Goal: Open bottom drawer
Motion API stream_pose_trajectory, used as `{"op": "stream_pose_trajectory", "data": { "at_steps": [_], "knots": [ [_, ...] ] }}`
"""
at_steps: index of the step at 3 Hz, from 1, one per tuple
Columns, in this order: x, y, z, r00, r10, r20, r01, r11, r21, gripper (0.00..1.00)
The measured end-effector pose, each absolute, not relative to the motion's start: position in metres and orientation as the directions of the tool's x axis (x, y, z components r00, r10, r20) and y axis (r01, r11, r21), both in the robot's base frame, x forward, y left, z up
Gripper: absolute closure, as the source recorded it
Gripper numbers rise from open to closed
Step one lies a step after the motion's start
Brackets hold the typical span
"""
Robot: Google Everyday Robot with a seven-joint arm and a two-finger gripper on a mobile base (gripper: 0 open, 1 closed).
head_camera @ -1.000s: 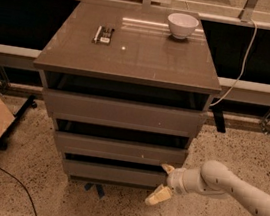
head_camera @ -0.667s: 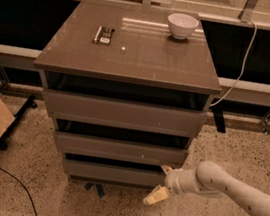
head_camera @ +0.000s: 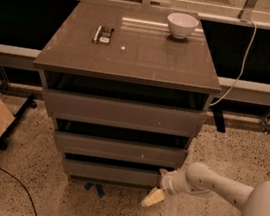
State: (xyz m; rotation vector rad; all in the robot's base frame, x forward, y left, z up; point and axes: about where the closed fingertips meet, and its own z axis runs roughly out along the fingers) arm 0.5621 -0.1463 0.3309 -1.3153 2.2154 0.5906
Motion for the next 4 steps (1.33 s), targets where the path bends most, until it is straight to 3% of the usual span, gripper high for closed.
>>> {"op": "stream_pose_trajectory", "data": {
  "at_steps": [4],
  "knots": [
    [0.585, -0.14, 0.262, -0.362, -0.79, -0.494, -0.916, 0.4, 0.031, 0.0]
  ]
}}
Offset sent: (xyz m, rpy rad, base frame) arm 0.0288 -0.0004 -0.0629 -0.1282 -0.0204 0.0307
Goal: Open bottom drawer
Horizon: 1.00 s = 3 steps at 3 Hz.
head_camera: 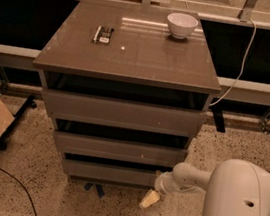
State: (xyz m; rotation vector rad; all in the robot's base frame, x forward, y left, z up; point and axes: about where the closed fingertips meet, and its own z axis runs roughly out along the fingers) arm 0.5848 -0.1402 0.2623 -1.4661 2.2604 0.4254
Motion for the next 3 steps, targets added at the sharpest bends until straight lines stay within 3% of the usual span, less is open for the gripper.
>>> {"op": "stream_pose_trajectory", "data": {
  "at_steps": [3],
  "knots": [
    [0.6, -0.149, 0.226, -0.367, -0.835, -0.41, -0.899, 0.432, -0.075, 0.0]
  ]
}}
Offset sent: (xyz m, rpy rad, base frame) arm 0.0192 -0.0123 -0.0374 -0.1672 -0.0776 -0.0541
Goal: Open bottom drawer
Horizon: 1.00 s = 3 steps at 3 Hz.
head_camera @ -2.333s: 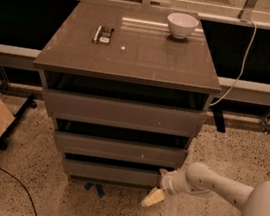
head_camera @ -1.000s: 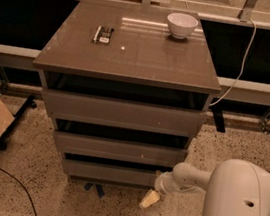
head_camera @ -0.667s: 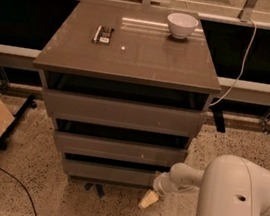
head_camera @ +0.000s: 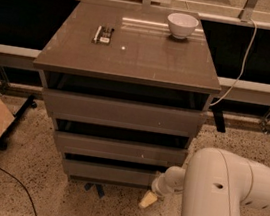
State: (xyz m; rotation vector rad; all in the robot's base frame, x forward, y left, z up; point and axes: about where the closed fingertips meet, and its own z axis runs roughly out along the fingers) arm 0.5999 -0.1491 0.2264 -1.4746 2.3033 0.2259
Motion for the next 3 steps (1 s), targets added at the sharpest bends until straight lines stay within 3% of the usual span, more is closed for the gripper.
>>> {"op": "stream_pose_trajectory", "data": {
  "at_steps": [3],
  "knots": [
    [0.631, -0.144, 0.202, -0.34, -0.819, -0.462, -0.897, 0.431, -0.103, 0.0]
  ]
}}
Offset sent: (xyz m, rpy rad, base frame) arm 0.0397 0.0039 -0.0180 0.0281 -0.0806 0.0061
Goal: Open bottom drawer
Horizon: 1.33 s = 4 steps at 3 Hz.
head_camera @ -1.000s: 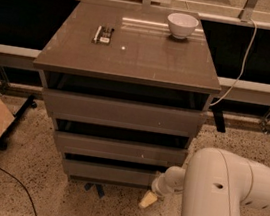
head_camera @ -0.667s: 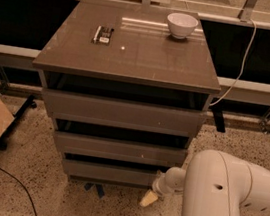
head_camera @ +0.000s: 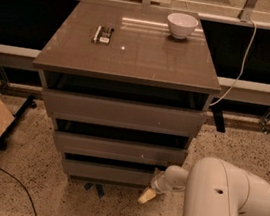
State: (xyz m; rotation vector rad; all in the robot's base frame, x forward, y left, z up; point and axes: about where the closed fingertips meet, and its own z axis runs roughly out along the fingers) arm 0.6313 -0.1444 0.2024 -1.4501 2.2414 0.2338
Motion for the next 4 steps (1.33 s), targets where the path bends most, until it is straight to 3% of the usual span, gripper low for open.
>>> {"op": "stream_pose_trajectory", "data": {
  "at_steps": [2, 3, 4],
  "knots": [
    [0.655, -0.138, 0.177, -0.348, -0.805, -0.48, -0.902, 0.427, -0.063, 0.0],
    [0.654, -0.137, 0.17, -0.344, -0.817, -0.462, -0.912, 0.409, -0.045, 0.17],
    [0.644, -0.144, 0.168, -0.332, -0.843, -0.423, -0.922, 0.385, -0.044, 0.41]
  ]
}}
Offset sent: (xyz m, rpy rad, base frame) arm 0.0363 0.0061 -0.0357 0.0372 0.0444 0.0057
